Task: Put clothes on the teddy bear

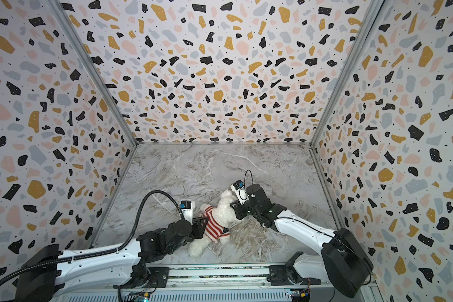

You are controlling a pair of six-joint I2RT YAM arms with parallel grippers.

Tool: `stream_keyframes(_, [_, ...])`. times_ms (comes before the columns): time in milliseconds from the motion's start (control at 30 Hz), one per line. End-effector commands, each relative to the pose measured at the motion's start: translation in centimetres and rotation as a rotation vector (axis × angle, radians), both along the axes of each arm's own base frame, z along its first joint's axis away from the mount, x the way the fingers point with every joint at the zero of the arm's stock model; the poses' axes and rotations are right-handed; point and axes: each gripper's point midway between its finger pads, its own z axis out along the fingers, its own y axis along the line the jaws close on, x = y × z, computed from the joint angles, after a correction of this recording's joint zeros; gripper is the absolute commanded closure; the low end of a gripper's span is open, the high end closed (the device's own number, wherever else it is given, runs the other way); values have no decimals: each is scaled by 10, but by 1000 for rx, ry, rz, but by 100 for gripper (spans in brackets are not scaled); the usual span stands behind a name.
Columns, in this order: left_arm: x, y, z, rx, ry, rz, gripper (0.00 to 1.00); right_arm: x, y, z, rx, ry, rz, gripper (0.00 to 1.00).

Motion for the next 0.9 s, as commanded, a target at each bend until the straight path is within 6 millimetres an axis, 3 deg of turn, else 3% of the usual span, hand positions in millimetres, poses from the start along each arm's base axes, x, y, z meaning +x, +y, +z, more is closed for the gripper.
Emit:
stream_keyframes(0, [7,13,20,-7,-31,46,64,4,6,58,51,-186,6,100])
stream_keyframes(133, [16,23,43,-65,-37,62,60,-8,9,94,70,-335,36,100])
stream_keyframes(333, [15,19,67,-145,-49,28,55,-9,-4,121,73,-439,-12,100])
stream_keyframes(667, [-4,7,47,-179,37,-73,52,-12,-10,138,83,-504,-65,100])
stream_keyframes(867, [-4,0,43,-235,56,-77,52,-15,-5,142,91,-517,-60,100])
